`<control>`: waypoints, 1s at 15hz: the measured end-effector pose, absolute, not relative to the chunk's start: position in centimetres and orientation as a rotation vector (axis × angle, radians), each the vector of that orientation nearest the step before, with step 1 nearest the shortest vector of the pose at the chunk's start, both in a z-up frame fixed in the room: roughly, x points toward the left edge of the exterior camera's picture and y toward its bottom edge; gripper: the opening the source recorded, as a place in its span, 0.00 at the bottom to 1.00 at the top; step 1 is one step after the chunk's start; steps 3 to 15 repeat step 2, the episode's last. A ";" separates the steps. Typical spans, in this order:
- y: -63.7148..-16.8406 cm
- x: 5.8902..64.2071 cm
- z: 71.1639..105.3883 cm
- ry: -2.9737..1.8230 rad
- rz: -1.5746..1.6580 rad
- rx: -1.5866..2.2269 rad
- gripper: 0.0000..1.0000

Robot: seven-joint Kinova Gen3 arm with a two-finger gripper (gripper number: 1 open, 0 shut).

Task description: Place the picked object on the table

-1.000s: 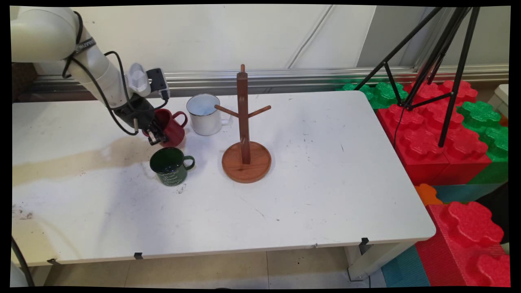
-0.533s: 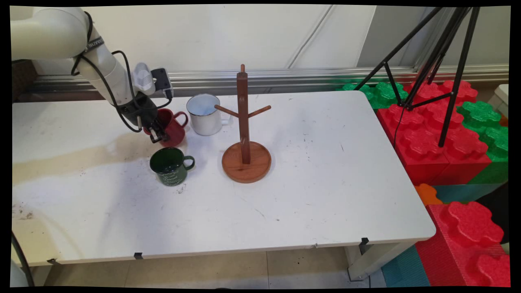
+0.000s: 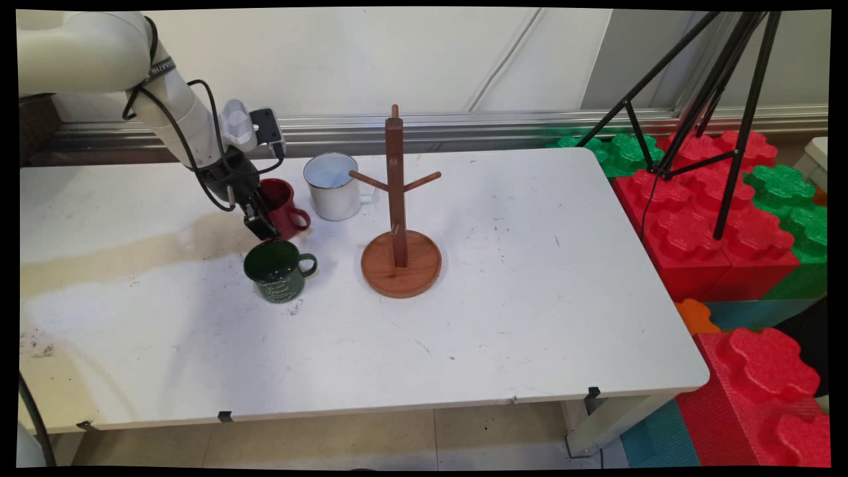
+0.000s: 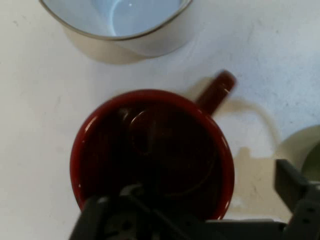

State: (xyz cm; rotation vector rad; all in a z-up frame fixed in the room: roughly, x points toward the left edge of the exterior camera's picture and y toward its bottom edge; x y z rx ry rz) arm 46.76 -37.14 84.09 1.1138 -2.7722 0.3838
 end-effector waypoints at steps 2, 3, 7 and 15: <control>-37.3 46.7 84.2 -2.763 0.394 1.121 1.00; -37.3 46.7 84.2 -2.763 0.394 1.121 1.00; -37.3 46.7 84.2 -2.763 0.394 1.121 1.00; -37.3 46.7 84.2 -2.763 0.394 1.121 1.00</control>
